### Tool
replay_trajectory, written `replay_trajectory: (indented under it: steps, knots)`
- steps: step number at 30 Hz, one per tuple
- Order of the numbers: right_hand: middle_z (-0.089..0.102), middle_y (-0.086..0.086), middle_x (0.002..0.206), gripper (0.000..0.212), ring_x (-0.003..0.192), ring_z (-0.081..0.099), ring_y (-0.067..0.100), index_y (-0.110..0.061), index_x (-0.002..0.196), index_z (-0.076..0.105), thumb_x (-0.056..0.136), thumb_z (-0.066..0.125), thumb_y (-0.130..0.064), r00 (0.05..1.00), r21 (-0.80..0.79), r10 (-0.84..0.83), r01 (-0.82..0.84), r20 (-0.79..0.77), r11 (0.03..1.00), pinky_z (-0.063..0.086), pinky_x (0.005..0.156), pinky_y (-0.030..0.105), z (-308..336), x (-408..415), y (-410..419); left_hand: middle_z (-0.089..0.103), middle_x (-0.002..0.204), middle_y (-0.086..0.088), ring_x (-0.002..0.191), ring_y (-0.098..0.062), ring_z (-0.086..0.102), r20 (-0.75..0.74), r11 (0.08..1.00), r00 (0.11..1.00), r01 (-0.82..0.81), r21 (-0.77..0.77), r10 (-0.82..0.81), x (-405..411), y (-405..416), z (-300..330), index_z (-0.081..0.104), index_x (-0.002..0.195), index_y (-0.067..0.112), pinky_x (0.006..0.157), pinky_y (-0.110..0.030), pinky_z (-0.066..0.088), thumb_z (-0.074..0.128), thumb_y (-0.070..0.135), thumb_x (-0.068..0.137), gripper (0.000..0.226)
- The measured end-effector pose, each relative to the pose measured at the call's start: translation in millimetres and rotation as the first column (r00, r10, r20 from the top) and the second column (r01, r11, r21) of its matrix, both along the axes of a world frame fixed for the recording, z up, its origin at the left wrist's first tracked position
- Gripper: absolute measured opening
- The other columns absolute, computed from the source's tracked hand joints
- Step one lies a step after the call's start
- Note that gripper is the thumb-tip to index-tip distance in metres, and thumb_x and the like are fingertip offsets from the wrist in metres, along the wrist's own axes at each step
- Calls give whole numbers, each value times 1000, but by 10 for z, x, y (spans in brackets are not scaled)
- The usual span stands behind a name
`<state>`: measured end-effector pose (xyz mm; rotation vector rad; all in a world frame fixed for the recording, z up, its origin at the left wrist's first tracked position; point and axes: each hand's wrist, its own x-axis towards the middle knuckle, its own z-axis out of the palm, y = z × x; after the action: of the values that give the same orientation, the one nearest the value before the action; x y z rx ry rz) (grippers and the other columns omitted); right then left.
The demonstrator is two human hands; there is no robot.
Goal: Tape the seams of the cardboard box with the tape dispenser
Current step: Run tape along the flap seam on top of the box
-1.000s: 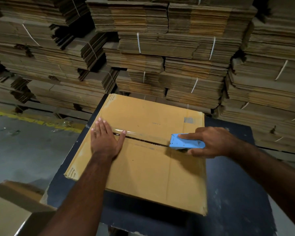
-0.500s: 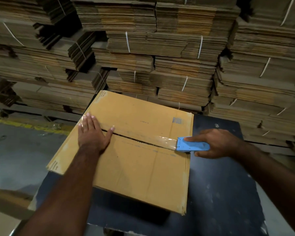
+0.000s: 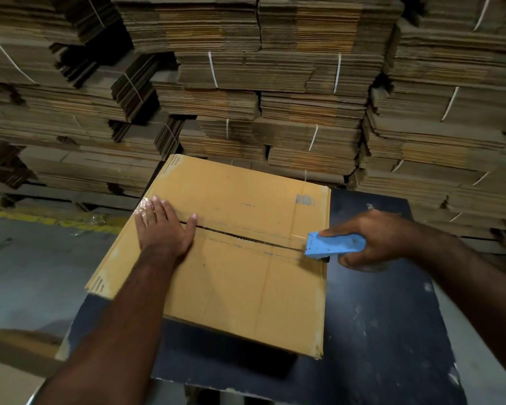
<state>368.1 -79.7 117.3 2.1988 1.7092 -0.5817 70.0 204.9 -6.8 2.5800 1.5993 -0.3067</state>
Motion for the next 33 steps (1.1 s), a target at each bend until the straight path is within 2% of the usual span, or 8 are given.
replay_trajectory:
  steps: [3,8,13,19,24,27,31,33]
  knots:
    - [52,-19,114,65,91,47,4,-58,141,33,82,61,-63,1000,-43,-23,23,-13,999,47,76,28,-90,-35,17,-9,162,-19,151,-31,-6,-6,999,1000,25,26,-25,-19,0,-24,-6,154,3,119,-50,-5,2,71,91,93]
    - [55,-10,124,67,96,47,7,-56,143,32,83,60,-64,998,-88,-35,39,49,995,41,73,27,-195,-70,51,-7,162,-22,151,-31,-6,53,997,997,48,64,-51,1,-90,-106,-6,153,-1,122,-47,-1,6,68,93,93]
    - [55,-10,128,68,98,45,6,-55,143,31,83,60,-64,997,-83,-44,50,63,995,40,75,28,-230,-50,18,-15,160,-21,150,-31,-12,95,969,965,243,36,-246,165,-571,-155,-11,152,2,122,-45,-1,5,65,95,87]
    - [55,-11,124,68,94,43,6,-54,143,32,82,61,-64,997,-55,-44,47,62,997,39,74,28,-252,-70,13,-22,160,-13,148,-26,-20,220,821,805,570,-31,-551,561,-1444,-153,-13,153,9,123,-43,-1,2,69,95,84]
    - [56,-12,128,69,96,43,5,-55,143,32,81,61,-64,997,-48,-47,50,55,998,40,74,28,-288,-58,11,-19,162,-6,149,-17,-18,235,734,720,678,-41,-653,660,-1503,-169,-12,154,14,123,-42,4,0,66,96,78]
    - [55,-14,127,70,97,44,4,-56,142,32,80,62,-64,997,-14,-61,61,43,998,43,77,29,-322,-18,-45,-18,162,-6,149,-17,-17,211,792,780,610,-42,-589,501,-1329,-181,-11,154,13,123,-41,3,0,65,96,78]
    - [49,-16,115,71,96,45,5,-58,144,26,82,60,-64,997,-29,-64,65,35,997,43,77,28,-319,-12,-46,-16,162,-12,150,-23,-15,175,946,933,323,-29,-314,220,-905,-164,-9,154,7,123,-42,2,0,68,94,86]
    - [52,-13,122,71,98,47,6,-58,144,26,82,60,-64,998,-34,-59,60,24,998,43,77,28,-315,-35,-31,-11,163,-16,151,-26,-10,155,983,972,183,-19,-178,80,-678,-147,-7,154,5,123,-44,3,3,67,94,87]
